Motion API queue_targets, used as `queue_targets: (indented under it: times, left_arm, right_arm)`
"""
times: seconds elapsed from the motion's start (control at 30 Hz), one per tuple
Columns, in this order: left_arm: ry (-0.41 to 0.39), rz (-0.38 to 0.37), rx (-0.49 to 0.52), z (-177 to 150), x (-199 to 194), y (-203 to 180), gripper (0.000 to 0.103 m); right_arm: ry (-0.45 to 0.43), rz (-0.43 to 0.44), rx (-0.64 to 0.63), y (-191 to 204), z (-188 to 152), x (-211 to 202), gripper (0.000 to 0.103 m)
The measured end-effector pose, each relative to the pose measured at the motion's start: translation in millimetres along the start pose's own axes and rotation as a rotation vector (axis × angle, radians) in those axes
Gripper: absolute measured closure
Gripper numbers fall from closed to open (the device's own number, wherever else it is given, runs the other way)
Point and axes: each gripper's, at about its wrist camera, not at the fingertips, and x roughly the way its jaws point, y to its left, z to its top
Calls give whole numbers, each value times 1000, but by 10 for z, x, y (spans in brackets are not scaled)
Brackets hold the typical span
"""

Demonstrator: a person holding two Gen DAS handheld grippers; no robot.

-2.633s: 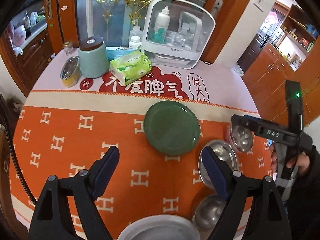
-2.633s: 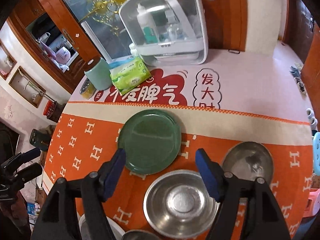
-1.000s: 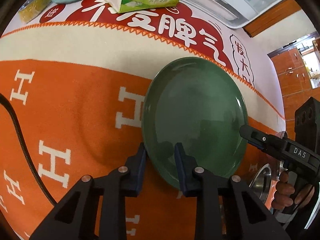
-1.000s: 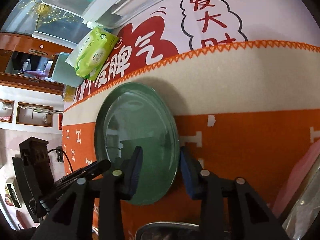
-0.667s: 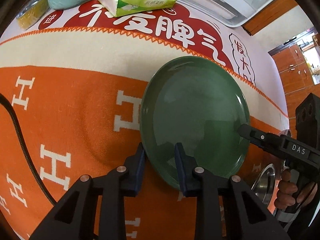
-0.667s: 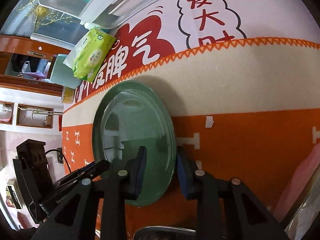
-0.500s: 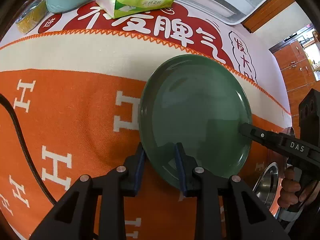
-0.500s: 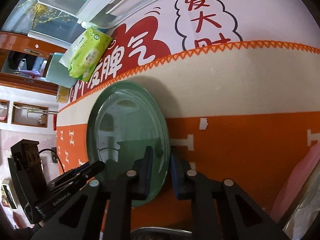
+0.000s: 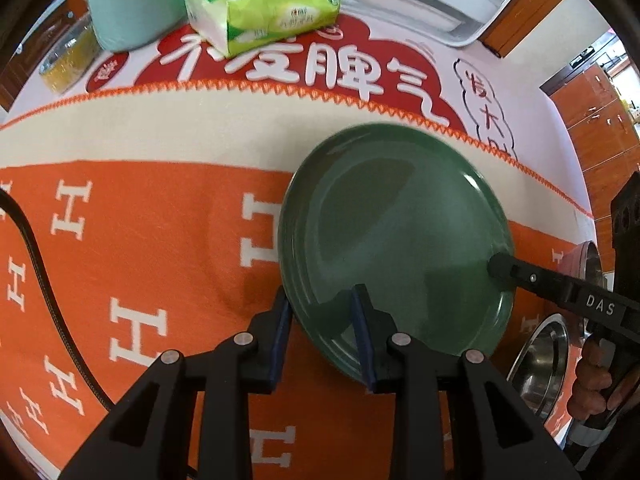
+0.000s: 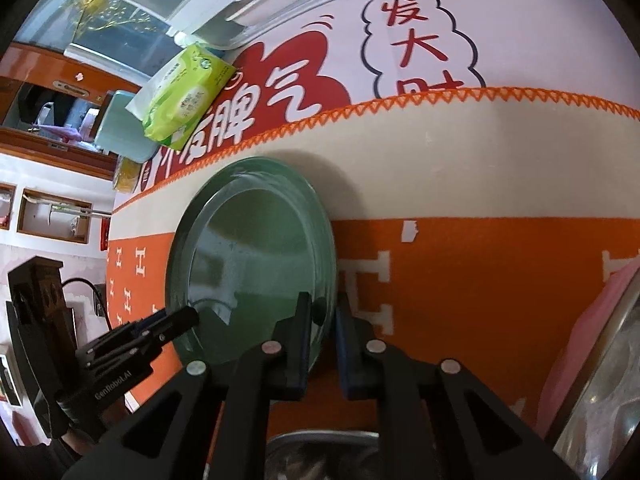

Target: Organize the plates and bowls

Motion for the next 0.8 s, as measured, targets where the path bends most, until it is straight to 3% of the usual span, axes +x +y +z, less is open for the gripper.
queue_targets:
  times: [0.37,0.8]
  left_arm:
    - [-64,-5,-13,-97,-384,53,75]
    - [-161,-33,14,-510,-991,14,75]
  right_arm:
    - [-48,21,-44,270,-126,-247,92]
    - [-130,2,-108,610,-529,-749,92]
